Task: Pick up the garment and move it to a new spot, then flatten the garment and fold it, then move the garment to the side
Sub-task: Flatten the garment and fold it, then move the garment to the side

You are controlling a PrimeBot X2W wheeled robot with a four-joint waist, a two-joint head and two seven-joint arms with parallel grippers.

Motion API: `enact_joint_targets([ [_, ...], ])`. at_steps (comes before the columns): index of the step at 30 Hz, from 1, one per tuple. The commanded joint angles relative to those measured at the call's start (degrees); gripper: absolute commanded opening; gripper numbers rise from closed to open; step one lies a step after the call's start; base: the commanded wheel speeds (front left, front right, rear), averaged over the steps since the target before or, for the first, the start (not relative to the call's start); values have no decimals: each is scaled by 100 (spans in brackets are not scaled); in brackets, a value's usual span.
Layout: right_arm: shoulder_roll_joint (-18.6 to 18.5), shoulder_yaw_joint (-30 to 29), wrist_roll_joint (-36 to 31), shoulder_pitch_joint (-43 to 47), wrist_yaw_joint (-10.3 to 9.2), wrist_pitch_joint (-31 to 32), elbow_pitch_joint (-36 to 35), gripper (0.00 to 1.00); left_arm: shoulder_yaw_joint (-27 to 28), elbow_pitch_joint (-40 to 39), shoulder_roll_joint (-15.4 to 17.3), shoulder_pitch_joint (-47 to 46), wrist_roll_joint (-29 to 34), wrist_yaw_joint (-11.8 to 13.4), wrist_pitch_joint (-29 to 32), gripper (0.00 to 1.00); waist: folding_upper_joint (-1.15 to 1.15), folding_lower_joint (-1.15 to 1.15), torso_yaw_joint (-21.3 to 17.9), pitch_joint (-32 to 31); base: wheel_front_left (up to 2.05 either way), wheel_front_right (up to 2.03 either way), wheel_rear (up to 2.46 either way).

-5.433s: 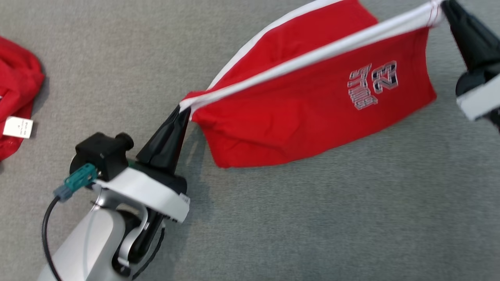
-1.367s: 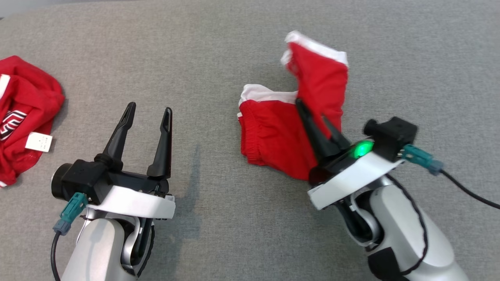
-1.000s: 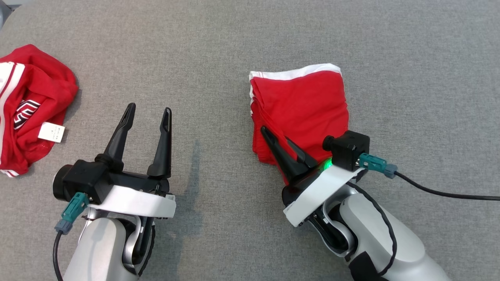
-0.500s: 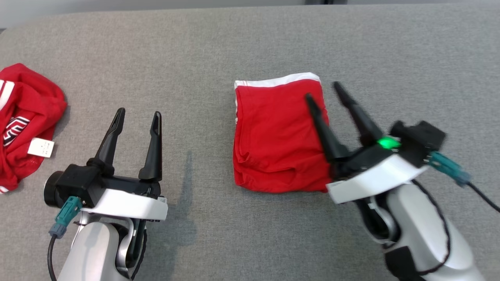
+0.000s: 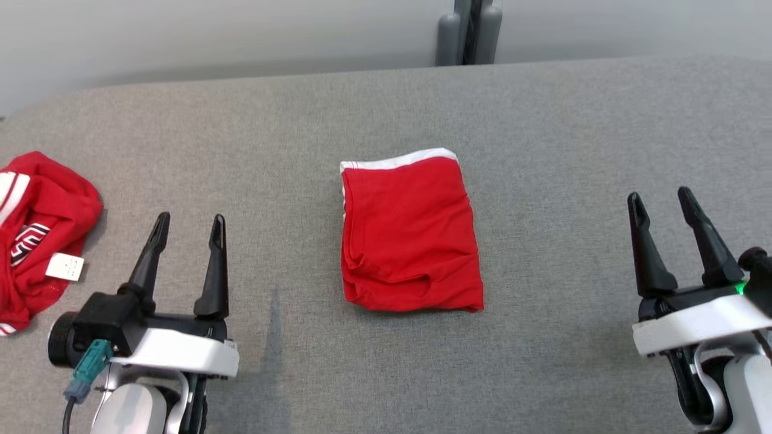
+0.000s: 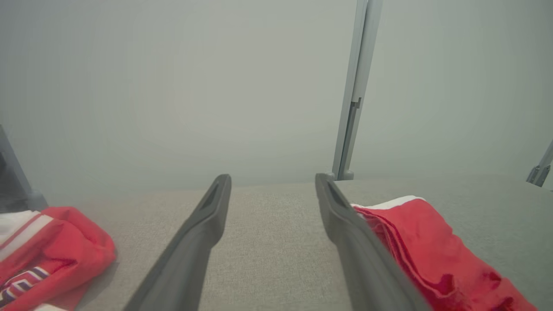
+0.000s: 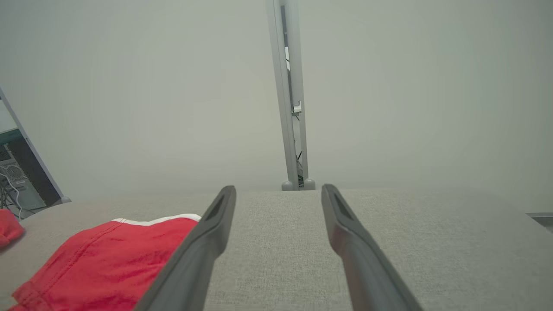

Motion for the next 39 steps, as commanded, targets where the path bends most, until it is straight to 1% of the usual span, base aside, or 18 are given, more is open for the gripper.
enact_joint_targets([
  [1,9,-57,-28,253,1,124,-100,100,10,-40,56,222,-34,56,46,100,0,0,-55,-315,0,0,0],
  [3,15,-116,-36,538,1,265,-183,100,-42,-86,83,472,-36,72,142,100,0,0,-39,-596,0,0,0],
  [6,16,-204,-34,780,1,393,-258,100,-102,-116,103,642,-37,80,205,100,0,0,-14,-793,0,0,0],
  [14,48,-339,-27,1236,1,652,-501,100,-126,-159,134,1001,-85,161,327,100,0,0,-25,-1111,0,0,0],
  [18,71,-371,-26,1341,1,733,-595,100,-139,-351,133,1130,-25,299,450,100,0,0,-17,-1150,0,0,0],
  [26,121,-364,-15,1332,1,789,-662,100,-72,-459,214,1191,-87,366,510,100,0,0,-11,-1145,0,0,0],
  [39,148,-284,24,1251,1,720,-530,100,-42,-487,270,1203,-136,467,529,100,0,0,-46,-1135,0,0,0],
])
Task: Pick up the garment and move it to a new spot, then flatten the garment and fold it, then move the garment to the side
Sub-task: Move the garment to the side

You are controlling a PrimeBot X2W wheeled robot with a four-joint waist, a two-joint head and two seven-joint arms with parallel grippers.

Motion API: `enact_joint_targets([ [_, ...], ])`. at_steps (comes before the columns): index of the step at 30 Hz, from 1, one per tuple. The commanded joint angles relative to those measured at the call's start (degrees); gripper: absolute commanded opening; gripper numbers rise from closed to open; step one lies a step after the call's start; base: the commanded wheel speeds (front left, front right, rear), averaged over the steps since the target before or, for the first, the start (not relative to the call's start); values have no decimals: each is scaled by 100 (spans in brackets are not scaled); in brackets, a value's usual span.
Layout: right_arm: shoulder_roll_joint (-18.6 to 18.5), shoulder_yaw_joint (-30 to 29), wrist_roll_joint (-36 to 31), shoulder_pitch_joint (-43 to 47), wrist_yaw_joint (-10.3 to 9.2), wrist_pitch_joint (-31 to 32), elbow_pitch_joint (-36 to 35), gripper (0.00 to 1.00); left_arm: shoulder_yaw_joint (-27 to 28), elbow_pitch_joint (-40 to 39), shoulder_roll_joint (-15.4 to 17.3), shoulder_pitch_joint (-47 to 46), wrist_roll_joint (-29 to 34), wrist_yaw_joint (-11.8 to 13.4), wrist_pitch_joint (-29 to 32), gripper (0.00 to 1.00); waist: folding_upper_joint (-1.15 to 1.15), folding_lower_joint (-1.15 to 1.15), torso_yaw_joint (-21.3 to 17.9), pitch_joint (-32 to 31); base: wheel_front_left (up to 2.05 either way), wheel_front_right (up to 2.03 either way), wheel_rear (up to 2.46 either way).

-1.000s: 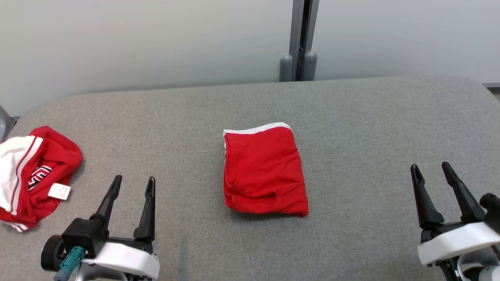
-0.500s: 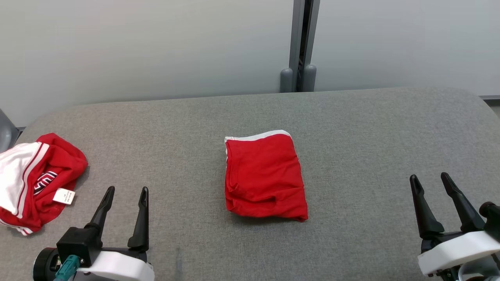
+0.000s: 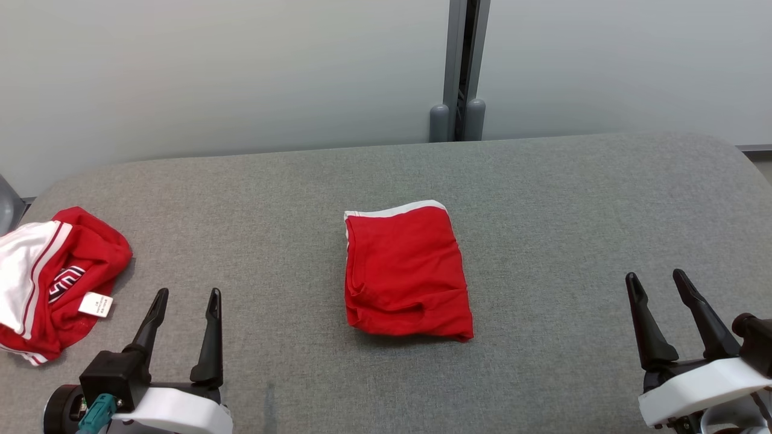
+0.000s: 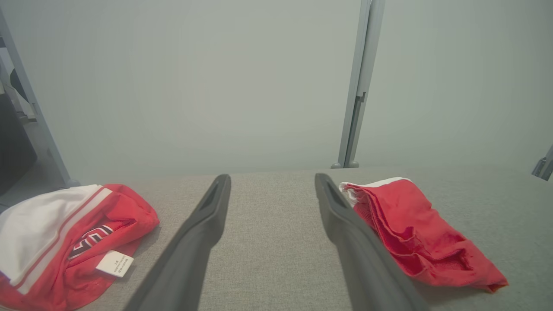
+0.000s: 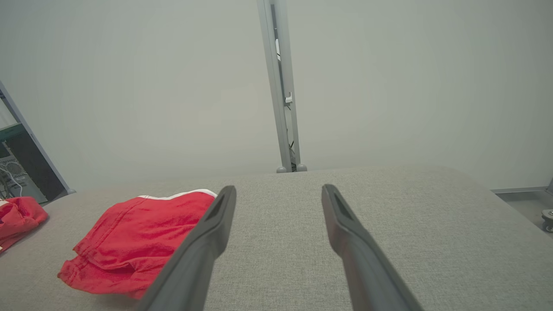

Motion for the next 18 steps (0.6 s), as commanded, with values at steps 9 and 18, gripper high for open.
enact_joint_targets([
  [9,-38,21,45,-74,1,-52,90,100,-17,-41,66,26,-45,87,10,100,0,0,7,-4,0,0,0],
  [18,-138,-20,76,-259,1,26,64,100,-21,-154,83,-277,-43,73,-52,100,0,0,268,312,0,0,0],
])
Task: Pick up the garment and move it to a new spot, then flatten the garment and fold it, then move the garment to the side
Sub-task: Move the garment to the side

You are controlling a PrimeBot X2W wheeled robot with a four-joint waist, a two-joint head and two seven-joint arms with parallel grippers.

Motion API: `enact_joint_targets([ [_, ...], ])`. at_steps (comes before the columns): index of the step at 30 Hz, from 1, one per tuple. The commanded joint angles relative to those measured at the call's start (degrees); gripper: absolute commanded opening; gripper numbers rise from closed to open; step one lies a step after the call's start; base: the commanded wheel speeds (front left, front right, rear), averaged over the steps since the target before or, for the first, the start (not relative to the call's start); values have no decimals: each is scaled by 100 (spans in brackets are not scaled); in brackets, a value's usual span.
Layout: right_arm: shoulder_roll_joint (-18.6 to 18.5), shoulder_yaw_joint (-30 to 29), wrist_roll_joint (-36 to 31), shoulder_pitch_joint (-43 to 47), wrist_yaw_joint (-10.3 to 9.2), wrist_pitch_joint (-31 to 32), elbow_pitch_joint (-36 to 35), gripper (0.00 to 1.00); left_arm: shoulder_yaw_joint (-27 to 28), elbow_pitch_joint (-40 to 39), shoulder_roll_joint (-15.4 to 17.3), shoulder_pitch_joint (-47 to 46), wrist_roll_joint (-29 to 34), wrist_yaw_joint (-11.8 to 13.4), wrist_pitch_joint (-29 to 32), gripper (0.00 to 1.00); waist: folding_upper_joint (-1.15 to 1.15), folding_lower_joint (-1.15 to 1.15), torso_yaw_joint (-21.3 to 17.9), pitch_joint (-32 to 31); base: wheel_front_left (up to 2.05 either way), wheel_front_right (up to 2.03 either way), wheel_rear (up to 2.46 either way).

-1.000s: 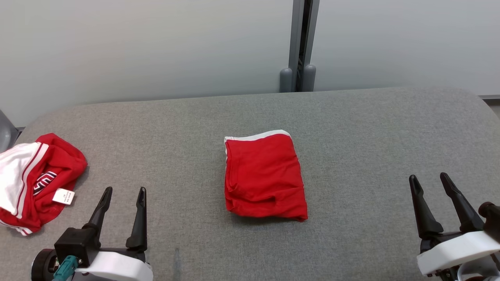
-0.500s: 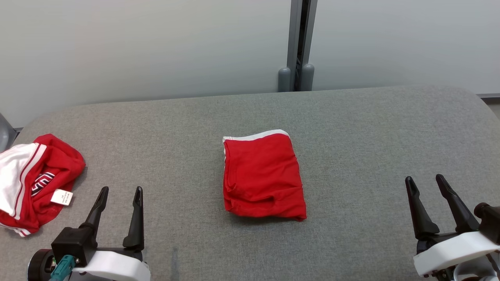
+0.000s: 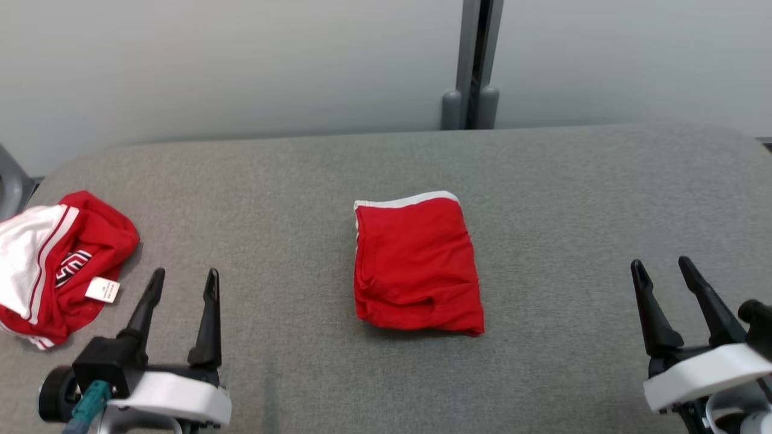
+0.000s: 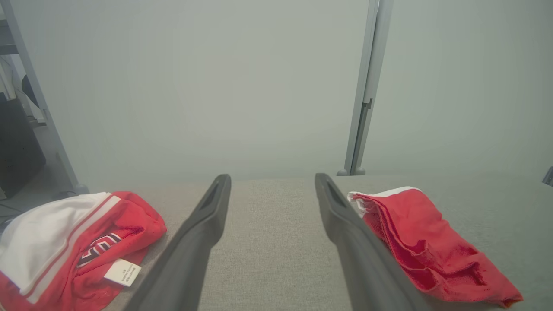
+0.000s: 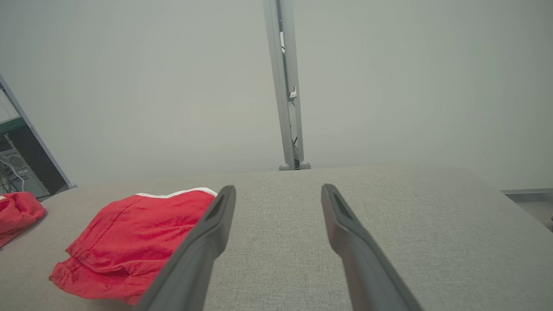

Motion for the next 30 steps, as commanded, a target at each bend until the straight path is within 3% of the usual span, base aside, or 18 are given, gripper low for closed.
enact_joint_targets([
  [1,-44,16,35,-127,1,17,6,100,29,-30,45,-143,-18,-11,-42,100,0,0,142,178,0,0,0],
  [6,-162,176,99,-531,1,119,311,100,42,-72,12,-534,-46,-45,-156,100,0,0,472,654,0,0,0],
  [15,-272,970,301,-1355,1,137,1506,100,-28,195,-174,-1046,-154,-203,-489,100,0,0,1004,1312,0,0,0],
  [25,-364,1795,738,-1743,1,306,2533,100,-44,538,-289,-1283,-159,-305,-669,100,0,0,1215,1469,0,0,0],
  [26,-370,1843,790,-1739,1,357,2598,77,-31,561,-287,-1297,-159,-303,-683,100,0,0,1211,1463,0,0,0],
  [28,-383,1912,892,-1774,1,357,2674,0,-13,596,-282,-1313,-146,-308,-701,100,0,0,1190,1452,0,0,0],
  [30,-414,1971,974,-1816,1,408,2703,0,2,617,-273,-1319,-130,-315,-702,100,0,0,1161,1441,0,0,0],
])
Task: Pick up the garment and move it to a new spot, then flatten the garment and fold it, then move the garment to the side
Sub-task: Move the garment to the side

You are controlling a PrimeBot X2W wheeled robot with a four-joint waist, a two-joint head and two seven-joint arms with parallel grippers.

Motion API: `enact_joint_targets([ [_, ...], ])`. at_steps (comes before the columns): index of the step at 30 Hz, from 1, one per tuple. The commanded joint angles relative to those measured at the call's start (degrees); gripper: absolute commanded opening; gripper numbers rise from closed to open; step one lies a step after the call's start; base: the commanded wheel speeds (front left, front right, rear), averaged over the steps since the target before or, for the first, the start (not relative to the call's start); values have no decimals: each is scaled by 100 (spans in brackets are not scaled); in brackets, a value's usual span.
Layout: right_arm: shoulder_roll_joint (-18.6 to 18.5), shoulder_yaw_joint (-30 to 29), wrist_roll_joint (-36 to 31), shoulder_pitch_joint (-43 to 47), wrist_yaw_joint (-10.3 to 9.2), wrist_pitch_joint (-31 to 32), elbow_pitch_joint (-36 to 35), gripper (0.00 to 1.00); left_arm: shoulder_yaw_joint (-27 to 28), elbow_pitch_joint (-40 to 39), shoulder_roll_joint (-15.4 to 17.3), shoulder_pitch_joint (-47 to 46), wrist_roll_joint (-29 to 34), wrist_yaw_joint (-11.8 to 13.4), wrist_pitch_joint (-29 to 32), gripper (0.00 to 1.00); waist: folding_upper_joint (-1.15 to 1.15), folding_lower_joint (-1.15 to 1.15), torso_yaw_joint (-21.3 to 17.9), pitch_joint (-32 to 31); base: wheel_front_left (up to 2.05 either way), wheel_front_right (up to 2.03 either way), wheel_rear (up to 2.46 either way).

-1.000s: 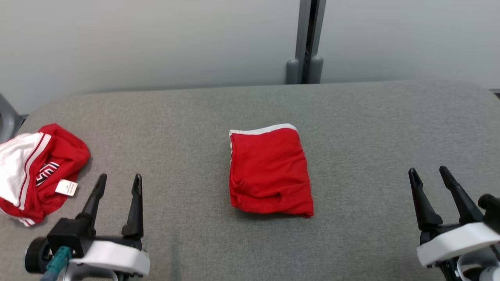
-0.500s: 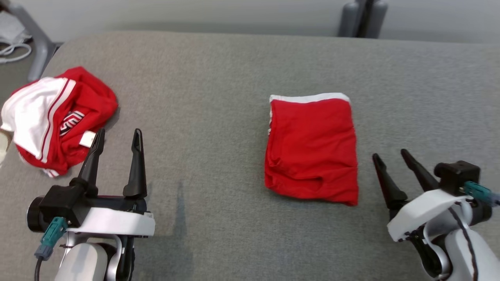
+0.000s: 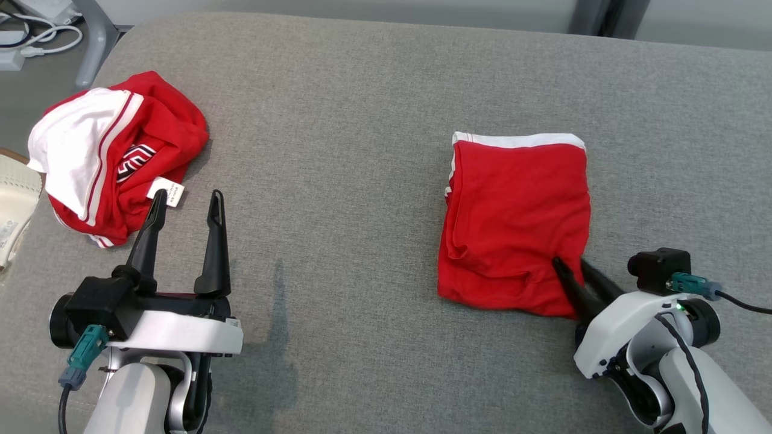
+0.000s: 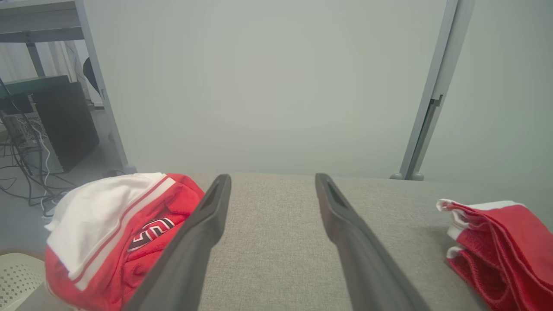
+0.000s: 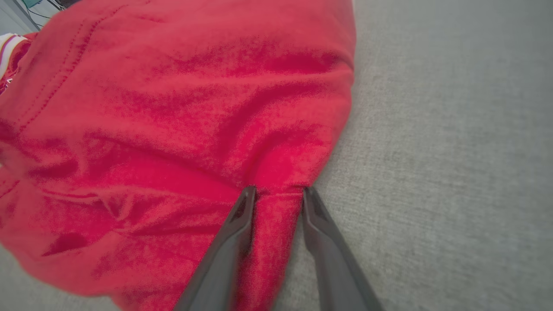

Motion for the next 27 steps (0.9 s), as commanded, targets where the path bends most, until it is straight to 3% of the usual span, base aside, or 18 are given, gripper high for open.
enact_joint_targets([
  [1,-62,93,97,-1,0,96,89,0,37,25,30,-113,28,-28,-32,100,0,0,-44,-15,0,0,0],
  [10,-354,327,129,-192,-1,152,-143,0,136,-19,120,-41,62,4,-46,100,0,0,-507,-38,0,0,0],
  [18,-619,604,214,-268,0,73,-250,0,172,-280,261,7,103,46,24,100,0,0,-1517,106,0,0,0],
  [27,-662,1025,472,-901,-1,-267,29,0,106,-580,468,-275,199,22,255,100,0,0,-2540,587,0,0,0],
])
